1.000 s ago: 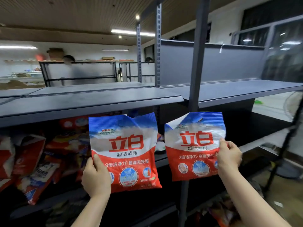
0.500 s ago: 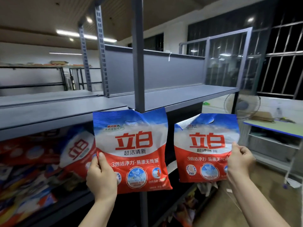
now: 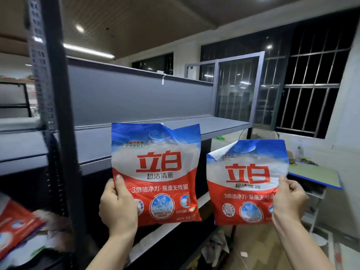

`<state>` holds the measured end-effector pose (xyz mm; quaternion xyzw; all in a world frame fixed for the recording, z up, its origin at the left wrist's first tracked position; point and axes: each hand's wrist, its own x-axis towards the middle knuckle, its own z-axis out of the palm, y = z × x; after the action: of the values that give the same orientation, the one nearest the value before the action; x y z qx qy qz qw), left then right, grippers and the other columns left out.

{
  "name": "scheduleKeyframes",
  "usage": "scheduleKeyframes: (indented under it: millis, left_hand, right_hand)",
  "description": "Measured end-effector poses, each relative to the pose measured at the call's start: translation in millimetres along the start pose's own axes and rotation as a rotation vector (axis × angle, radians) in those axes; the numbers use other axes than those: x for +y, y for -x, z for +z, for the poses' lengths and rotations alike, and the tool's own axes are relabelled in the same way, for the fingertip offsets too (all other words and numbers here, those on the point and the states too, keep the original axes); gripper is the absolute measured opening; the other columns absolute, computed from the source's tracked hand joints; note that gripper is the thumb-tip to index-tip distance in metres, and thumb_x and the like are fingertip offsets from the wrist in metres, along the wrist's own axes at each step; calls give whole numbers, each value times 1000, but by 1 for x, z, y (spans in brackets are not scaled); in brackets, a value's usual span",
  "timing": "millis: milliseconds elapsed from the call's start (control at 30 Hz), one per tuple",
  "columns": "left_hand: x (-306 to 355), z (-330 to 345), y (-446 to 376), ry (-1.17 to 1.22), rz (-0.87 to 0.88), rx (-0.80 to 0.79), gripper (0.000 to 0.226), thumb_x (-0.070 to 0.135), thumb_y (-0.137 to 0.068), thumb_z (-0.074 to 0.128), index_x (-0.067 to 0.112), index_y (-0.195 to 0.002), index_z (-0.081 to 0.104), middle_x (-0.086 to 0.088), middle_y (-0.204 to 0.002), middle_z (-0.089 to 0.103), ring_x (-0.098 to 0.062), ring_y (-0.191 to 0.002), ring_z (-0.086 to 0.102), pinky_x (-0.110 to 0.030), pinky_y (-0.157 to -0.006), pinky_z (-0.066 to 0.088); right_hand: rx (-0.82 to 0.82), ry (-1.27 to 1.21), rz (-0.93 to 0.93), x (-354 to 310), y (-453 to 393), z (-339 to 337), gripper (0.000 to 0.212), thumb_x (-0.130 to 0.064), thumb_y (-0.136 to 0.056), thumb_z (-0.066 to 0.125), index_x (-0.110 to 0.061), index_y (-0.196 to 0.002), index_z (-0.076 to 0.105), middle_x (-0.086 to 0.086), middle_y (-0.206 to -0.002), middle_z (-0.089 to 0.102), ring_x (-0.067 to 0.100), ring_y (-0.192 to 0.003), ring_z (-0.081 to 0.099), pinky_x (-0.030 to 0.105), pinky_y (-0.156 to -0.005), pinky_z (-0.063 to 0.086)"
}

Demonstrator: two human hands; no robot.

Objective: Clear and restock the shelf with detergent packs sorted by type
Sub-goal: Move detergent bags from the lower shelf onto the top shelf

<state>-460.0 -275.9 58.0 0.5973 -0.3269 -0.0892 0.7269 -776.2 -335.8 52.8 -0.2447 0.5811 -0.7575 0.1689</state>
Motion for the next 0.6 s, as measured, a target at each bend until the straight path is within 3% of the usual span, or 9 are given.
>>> scheduleKeyframes:
  millis: [100,400,500,600]
  left_hand:
    - [5,46,-1,10,-14,3,38,41,-100,37,13,-83,56,0,-76,64,-19,-69,63,-33,-71,50]
    - [12,199,-18,114,-31,2,39,50,-96,35,21,-80,56,2,-80,66,-22,-74,66,-41,-78,55]
    - [11,254,-28,136,-23,-2,41,51,-95,35,21,-74,53,4,-76,65,-24,-74,65,-45,-80,54]
    - [13,312,-42,194,-44,-29,39,59,-88,33,30,-72,53,5,-76,66,-26,-75,67,-49,-80,55]
  right_hand:
    - [25,-17,-21,7,-39,3,34,-41,-91,54,-19,-66,50,0,-68,62,19,-58,60,31,-64,48]
    - [85,7,-49,37,-155,28,32,-49,-85,53,-22,-68,55,3,-67,66,25,-63,65,45,-70,55]
    - [109,-19,-93,41,-201,48,33,-41,-86,55,-18,-63,54,1,-60,57,22,-56,54,41,-66,49]
    - [112,-29,-105,39,-250,72,33,-45,-84,54,-20,-63,55,4,-64,61,24,-60,59,41,-67,51]
